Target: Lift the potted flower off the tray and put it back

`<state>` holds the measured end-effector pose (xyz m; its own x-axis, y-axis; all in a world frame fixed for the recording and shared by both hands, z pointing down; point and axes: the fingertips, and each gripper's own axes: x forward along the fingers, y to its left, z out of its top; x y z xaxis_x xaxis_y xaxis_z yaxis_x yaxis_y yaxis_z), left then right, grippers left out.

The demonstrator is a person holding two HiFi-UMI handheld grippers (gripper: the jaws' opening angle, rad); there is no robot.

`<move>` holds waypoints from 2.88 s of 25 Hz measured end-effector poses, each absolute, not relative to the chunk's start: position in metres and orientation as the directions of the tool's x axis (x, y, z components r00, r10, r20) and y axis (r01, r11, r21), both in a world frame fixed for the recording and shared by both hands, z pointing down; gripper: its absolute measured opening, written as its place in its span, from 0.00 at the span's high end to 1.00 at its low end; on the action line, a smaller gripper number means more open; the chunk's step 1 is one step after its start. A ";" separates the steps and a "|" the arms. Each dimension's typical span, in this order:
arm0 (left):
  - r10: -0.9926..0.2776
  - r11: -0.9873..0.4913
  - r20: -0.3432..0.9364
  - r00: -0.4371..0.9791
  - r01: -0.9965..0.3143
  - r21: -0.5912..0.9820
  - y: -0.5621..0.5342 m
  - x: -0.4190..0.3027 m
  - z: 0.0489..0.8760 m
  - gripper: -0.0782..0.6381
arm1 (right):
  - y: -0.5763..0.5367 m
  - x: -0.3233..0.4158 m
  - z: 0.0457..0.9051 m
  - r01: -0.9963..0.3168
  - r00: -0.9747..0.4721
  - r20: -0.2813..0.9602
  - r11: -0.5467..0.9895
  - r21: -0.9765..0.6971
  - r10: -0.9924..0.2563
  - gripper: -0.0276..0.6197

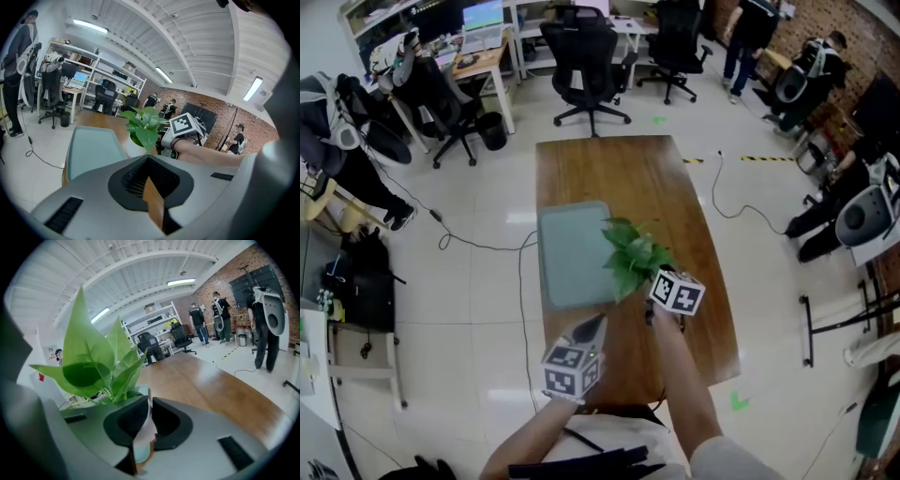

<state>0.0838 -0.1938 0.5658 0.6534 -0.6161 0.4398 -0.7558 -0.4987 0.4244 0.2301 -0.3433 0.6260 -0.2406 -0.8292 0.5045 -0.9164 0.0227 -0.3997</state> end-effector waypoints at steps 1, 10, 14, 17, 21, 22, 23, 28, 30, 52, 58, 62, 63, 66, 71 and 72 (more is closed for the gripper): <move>-0.624 -0.490 0.441 0.645 -0.762 0.423 -0.194 0.079 0.565 0.90 | -0.346 0.221 0.624 -0.914 -0.257 0.501 0.039 -0.405 -0.827 0.91; -0.697 -0.389 0.448 0.560 -0.820 0.420 -0.185 0.027 0.566 0.90 | -0.347 0.128 0.633 -0.888 -0.395 0.509 0.175 -0.426 -0.765 0.91; -0.716 -0.350 0.458 0.527 -0.838 0.418 -0.174 0.007 0.570 0.90 | -0.344 0.096 0.644 -0.877 -0.434 0.516 0.216 -0.429 -0.738 0.91; -0.725 -0.321 0.472 0.502 -0.852 0.413 -0.164 -0.008 0.577 0.90 | -0.341 0.082 0.657 -0.873 -0.445 0.528 0.219 -0.436 -0.723 0.91; -0.731 -0.290 0.485 0.480 -0.862 0.416 -0.157 -0.020 0.582 0.90 | -0.338 0.075 0.673 -0.872 -0.448 0.544 0.212 -0.441 -0.709 0.91; -0.730 -0.287 0.488 0.478 -0.863 0.416 -0.156 -0.021 0.582 0.90 | -0.338 0.075 0.676 -0.873 -0.446 0.548 0.209 -0.441 -0.708 0.91; -0.729 -0.286 0.491 0.478 -0.863 0.416 -0.155 -0.021 0.582 0.90 | -0.337 0.075 0.678 -0.874 -0.443 0.551 0.205 -0.440 -0.707 0.91; -0.725 -0.283 0.500 0.475 -0.866 0.412 -0.152 -0.026 0.583 0.90 | -0.337 0.077 0.684 -0.880 -0.428 0.554 0.190 -0.436 -0.714 0.91; -0.724 -0.284 0.500 0.475 -0.866 0.412 -0.151 -0.027 0.584 0.90 | -0.337 0.078 0.684 -0.881 -0.424 0.550 0.187 -0.434 -0.719 0.90; -0.728 -0.332 0.462 0.507 -0.849 0.410 -0.160 -0.029 0.567 0.90 | -0.314 0.130 0.628 -0.890 -0.309 0.466 0.079 -0.449 -0.829 0.84; -0.737 -0.363 0.428 0.524 -0.840 0.403 -0.159 -0.037 0.550 0.90 | -0.270 0.148 0.587 -0.885 -0.299 0.413 0.088 -0.457 -0.860 0.93; -0.742 -0.373 0.406 0.533 -0.832 0.411 -0.155 -0.038 0.545 0.90 | -0.233 0.143 0.566 -0.893 -0.328 0.397 0.145 -0.426 -0.857 0.95; -0.741 -0.378 0.403 0.537 -0.830 0.411 -0.151 -0.037 0.544 0.90 | -0.221 0.142 0.566 -0.895 -0.337 0.402 0.157 -0.418 -0.852 0.96; -0.734 -0.395 0.396 0.552 -0.821 0.411 -0.138 -0.038 0.540 0.90 | -0.181 0.123 0.561 -0.891 -0.377 0.418 0.201 -0.407 -0.827 0.96; -0.729 -0.415 0.377 0.571 -0.807 0.419 -0.124 -0.039 0.531 0.90 | -0.143 0.089 0.558 -0.887 -0.409 0.420 0.246 -0.390 -0.810 0.96; -0.727 -0.419 0.376 0.574 -0.805 0.420 -0.121 -0.039 0.530 0.90 | -0.139 0.084 0.558 -0.884 -0.416 0.416 0.252 -0.394 -0.809 0.96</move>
<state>-0.0388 -0.1209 0.5300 0.5744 -0.7272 0.3758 -0.8051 -0.4189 0.4200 0.0841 -0.1390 0.5585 -0.4160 -0.8087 0.4158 -0.8838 0.2519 -0.3943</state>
